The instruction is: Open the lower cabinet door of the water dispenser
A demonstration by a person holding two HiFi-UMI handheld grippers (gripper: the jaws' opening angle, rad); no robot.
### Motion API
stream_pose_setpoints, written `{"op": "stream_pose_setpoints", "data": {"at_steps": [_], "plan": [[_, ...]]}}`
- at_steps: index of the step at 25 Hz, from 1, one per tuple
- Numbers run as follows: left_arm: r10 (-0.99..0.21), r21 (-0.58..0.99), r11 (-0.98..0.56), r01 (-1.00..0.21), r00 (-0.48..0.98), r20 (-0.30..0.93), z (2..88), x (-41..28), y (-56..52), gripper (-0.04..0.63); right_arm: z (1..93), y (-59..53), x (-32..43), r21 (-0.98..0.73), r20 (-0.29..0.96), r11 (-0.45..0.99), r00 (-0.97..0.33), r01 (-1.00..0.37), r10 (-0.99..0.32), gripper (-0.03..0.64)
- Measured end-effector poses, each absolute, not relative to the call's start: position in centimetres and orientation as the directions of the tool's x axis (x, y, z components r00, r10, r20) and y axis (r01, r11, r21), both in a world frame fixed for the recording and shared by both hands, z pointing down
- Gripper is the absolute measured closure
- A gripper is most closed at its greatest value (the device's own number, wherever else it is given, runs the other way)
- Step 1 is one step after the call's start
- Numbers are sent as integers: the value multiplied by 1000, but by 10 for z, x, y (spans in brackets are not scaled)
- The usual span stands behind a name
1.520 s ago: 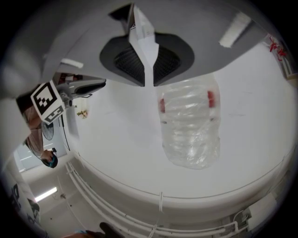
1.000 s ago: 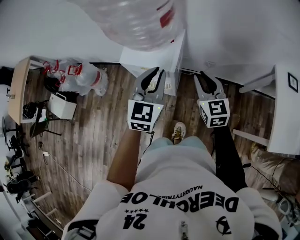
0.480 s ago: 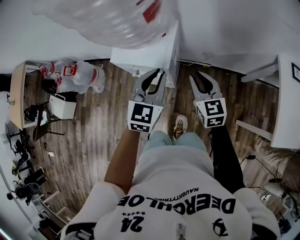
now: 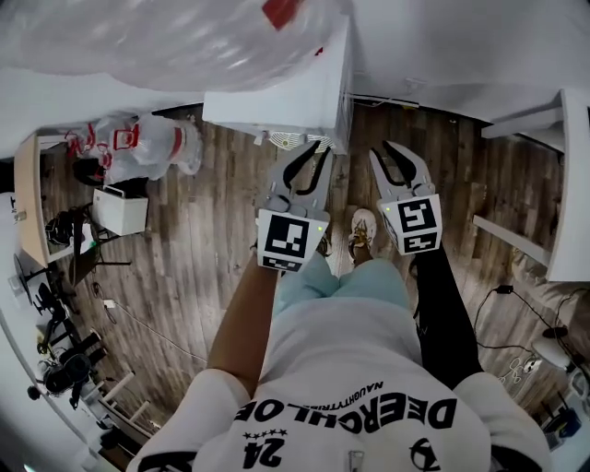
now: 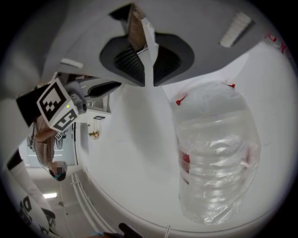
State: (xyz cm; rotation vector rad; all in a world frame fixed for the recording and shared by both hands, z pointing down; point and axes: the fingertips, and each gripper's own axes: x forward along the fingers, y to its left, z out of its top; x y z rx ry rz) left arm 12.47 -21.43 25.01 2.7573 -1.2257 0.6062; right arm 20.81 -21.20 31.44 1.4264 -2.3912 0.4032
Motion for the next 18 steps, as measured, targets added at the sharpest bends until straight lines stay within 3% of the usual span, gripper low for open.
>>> {"op": "stream_pose_setpoints", "data": {"at_steps": [11,18], "plan": [[-531,-24,-815,-579,730,429,326,132,-211,535,383,-205,206,-91,480,329,-331,-940,-812,549],[-419,19,-878,-478,787,453,379,135,-197,537,433,-189,193,-40,512,328,-301,-944,-804,543]]}}
